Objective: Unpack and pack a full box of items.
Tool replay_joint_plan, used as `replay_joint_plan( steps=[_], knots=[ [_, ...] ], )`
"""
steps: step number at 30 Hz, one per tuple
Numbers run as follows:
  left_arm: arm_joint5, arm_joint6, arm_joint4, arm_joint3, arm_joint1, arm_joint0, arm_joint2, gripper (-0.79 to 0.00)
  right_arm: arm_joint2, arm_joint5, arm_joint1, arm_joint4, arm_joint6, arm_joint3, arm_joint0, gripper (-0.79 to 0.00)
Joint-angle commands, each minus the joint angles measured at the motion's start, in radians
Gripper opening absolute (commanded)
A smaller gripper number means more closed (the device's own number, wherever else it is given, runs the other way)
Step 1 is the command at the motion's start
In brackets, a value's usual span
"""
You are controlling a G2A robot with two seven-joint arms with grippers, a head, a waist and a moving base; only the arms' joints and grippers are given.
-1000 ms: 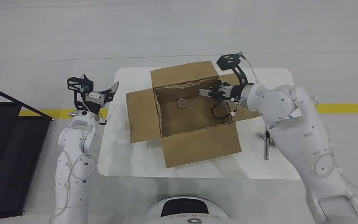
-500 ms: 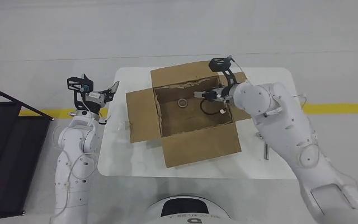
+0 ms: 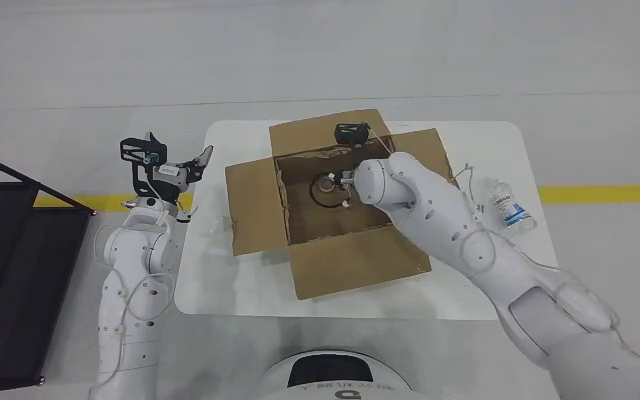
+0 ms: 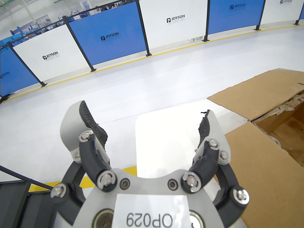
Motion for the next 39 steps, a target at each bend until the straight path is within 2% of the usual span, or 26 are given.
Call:
replay_joint_plan(
  steps=[1, 10, 16, 24, 30, 36, 39],
  knots=[
    [0.000, 0.000, 0.000, 0.000, 0.000, 0.000, 0.000, 0.000, -0.019, -0.004, -0.022, 0.022, -0.019, 0.041, 0.013, -0.446],
    [0.000, 0.000, 0.000, 0.000, 0.000, 0.000, 0.000, 0.000, -0.059, -0.083, -0.105, 0.110, -0.134, 0.240, 0.050, -0.446],
    [0.000, 0.000, 0.000, 0.000, 0.000, 0.000, 0.000, 0.000, -0.106, -0.130, -0.166, 0.106, -0.244, 0.395, 0.067, -0.425],
    [0.000, 0.000, 0.000, 0.000, 0.000, 0.000, 0.000, 0.000, -0.152, -0.196, -0.234, 0.082, -0.276, 0.529, 0.095, -0.406],
    [0.000, 0.000, 0.000, 0.000, 0.000, 0.000, 0.000, 0.000, -0.170, -0.223, -0.274, 0.059, -0.269, 0.599, 0.112, -0.385],
    [0.000, 0.000, 0.000, 0.000, 0.000, 0.000, 0.000, 0.000, -0.175, -0.260, -0.303, 0.040, -0.269, 0.649, 0.119, -0.413],
    [0.000, 0.000, 0.000, 0.000, 0.000, 0.000, 0.000, 0.000, -0.155, -0.292, -0.308, 0.049, -0.327, 0.641, 0.109, -0.419]
  ],
)
